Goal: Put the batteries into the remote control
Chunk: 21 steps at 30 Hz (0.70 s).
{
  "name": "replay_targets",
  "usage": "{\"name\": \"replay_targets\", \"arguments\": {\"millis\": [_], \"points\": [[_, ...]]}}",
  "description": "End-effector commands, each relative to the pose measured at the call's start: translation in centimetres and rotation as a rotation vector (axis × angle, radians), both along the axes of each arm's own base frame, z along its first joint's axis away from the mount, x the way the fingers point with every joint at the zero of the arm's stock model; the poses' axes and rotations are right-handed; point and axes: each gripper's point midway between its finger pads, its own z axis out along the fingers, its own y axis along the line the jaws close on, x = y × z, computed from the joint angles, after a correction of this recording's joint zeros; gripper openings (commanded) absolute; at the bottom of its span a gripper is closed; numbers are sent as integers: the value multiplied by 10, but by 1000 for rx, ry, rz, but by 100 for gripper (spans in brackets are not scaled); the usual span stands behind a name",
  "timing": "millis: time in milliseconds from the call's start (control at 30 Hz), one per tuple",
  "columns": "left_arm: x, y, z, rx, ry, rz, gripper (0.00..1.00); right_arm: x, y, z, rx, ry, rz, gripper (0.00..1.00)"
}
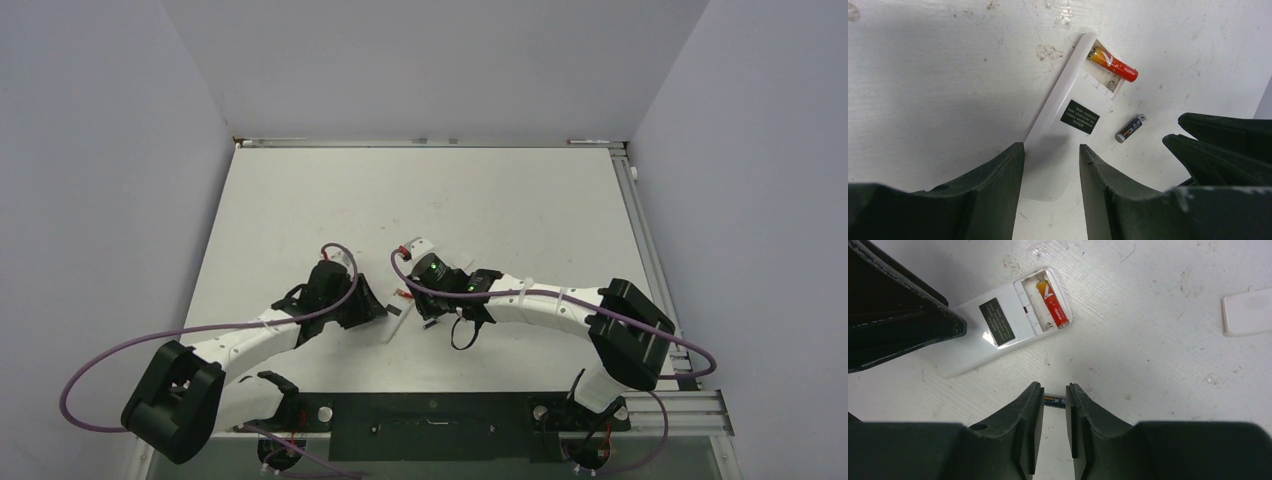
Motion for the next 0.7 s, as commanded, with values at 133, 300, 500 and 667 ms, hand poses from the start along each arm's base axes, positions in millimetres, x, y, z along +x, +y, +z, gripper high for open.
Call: {"name": "replay_targets", "arguments": {"millis": [133,300,500,667], "points": [[-3,-18,10,-81,-32,-23,41,7,4,22,56,-56,-36,24],[-8,-23,10,-95,-32,-30,40,9,5,20,53,-56,-42,25],[-9,-24,12,-95,-42,-25,40,12,10,22,61,-60,-46,25],[-8,-13,11,-26,-46,-14,45,17,15,23,60,-65,-44,25]]}}
